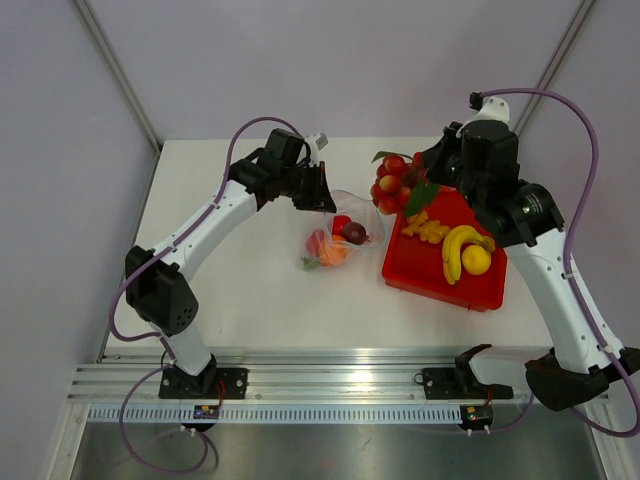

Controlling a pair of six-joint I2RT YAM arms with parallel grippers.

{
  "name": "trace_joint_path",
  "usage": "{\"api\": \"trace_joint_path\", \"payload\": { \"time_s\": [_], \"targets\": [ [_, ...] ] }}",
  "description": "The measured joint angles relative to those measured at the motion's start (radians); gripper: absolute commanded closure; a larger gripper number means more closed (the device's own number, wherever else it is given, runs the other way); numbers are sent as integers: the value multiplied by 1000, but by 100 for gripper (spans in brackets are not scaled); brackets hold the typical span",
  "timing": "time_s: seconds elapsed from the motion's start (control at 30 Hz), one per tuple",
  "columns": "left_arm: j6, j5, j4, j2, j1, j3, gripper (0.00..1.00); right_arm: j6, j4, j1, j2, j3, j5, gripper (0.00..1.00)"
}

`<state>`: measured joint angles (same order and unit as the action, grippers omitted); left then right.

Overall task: Place the food in the zip-top bag and seal the zipper
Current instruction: Place the fake fruit in the zipper food storage bag.

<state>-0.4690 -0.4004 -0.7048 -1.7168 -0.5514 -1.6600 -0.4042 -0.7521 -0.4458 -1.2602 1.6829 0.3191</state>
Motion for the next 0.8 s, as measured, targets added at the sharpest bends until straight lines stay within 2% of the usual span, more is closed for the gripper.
{"api": "trace_joint_path", "payload": {
  "time_s": [0.3,0.8],
  "targets": [
    [0,0,-2,0,0,0,100,-105,40,-80,-8,-56,-103,100],
    [0,0,-5,0,0,0,100,-184,146,-148,-84,-176,-100,100]
  ]
}}
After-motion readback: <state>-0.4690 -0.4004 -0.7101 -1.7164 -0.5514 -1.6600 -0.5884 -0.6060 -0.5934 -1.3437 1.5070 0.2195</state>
